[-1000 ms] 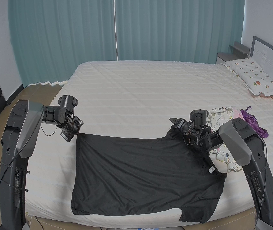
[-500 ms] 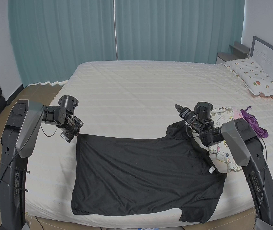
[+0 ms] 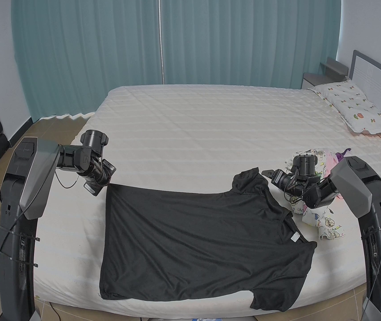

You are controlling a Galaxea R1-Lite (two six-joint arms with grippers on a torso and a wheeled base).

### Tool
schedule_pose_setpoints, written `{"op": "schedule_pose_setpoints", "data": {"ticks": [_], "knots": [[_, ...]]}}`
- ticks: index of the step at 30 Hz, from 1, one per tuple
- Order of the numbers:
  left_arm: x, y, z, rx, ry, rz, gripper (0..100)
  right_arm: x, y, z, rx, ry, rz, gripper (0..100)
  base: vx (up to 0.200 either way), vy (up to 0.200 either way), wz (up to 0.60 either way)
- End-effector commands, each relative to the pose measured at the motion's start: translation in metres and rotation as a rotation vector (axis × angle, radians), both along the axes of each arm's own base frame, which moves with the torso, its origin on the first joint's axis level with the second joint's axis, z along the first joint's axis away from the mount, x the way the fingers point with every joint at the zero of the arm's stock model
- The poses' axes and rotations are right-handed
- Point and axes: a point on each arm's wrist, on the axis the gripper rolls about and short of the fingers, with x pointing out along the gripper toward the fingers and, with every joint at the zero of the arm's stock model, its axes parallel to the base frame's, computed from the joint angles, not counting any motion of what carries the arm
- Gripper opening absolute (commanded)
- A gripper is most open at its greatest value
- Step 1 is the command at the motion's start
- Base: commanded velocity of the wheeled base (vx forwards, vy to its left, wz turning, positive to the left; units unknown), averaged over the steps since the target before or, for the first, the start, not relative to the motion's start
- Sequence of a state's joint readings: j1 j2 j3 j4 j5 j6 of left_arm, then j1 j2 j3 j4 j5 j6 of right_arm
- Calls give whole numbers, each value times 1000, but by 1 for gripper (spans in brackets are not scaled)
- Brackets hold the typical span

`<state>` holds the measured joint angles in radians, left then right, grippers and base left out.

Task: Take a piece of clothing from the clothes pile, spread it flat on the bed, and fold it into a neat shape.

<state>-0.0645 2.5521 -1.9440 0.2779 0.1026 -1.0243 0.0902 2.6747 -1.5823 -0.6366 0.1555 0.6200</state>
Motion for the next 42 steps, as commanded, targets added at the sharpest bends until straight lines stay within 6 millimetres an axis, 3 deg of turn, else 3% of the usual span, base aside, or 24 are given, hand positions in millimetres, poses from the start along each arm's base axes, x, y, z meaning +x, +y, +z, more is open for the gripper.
{"op": "schedule_pose_setpoints", "data": {"ticks": [1, 12, 13, 19, 23, 30, 42], "knots": [[0, 0, 5, 0, -12, 2, 0, -1, 0, -7, -5, 16, 3, 100, 0, 0, 0], [2, 0, 7, -4, -27, -1, 0, 3, 26, -31, -15, 59, 51, 100, 0, 0, 0], [2, -1, 6, -3, -27, -4, 0, 5, 26, -34, -16, 60, 50, 0, 0, 0, 0], [2, -2, 6, -1, -25, -6, 0, 12, 18, -27, -28, 33, 1, 0, 0, 0, 0], [3, -2, 4, 10, -26, -9, 0, 23, 3, -7, -33, -42, -67, 0, 0, 0, 0], [8, 0, 16, 39, -75, -26, 0, 37, -8, 59, -2, -225, -109, 0, 0, 0, 0], [16, -2, 16, 94, -162, -49, 0, 49, 7, 83, 12, -408, -110, 0, 0, 0, 0]]}}
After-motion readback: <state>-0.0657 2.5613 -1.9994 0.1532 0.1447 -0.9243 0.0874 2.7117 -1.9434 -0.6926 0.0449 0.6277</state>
